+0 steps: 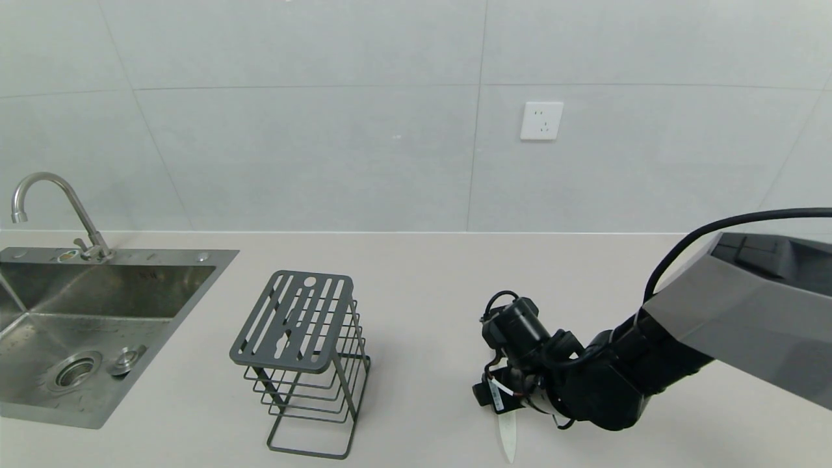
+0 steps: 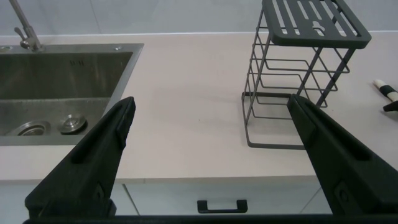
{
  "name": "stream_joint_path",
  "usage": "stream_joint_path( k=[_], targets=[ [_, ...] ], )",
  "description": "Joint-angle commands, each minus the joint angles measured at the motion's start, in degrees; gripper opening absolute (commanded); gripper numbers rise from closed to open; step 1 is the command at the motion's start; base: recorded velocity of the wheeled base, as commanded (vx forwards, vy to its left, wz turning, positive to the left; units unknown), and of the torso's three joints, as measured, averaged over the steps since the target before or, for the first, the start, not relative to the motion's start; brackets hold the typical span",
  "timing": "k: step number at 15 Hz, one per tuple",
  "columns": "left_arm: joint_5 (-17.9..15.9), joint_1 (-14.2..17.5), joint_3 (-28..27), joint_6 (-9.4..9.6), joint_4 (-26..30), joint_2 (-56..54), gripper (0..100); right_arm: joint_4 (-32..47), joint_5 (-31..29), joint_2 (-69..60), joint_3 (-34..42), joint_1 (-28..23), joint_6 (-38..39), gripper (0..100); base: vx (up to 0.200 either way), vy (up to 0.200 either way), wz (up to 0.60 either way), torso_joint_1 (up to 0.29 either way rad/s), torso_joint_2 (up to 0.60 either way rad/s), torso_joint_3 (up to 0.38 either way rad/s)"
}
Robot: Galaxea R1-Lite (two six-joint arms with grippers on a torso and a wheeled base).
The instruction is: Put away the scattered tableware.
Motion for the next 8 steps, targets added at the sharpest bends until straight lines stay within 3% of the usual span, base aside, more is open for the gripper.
stream_joint_path(
  k=[1, 4, 5, 8],
  targets=[
    [0.01, 0.01, 0.0, 0.0, -0.01, 0.09, 100, -0.04, -0.01, 0.46, 0.11, -0.03, -0.18, 100, 0.0, 0.0, 0.0, 0.0, 0.0, 0.0],
    [0.01, 0.01, 0.0, 0.0, -0.01, 0.09, 100, -0.04, 0.08, 1.61, 0.72, 0.94, -0.01, 100, 0.0, 0.0, 0.0, 0.0, 0.0, 0.0],
    [0.1, 0.01, 0.0, 0.0, -0.01, 0.09, 100, -0.13, 0.08, 1.87, 0.72, 1.03, 0.08, 0, 0.0, 0.0, 0.0, 0.0, 0.0, 0.0],
    [0.1, 0.01, 0.0, 0.0, -0.1, 0.09, 100, 0.05, 0.08, 2.22, 0.9, 0.77, 0.34, 0, 0.0, 0.0, 0.0, 0.0, 0.0, 0.0]
  ],
)
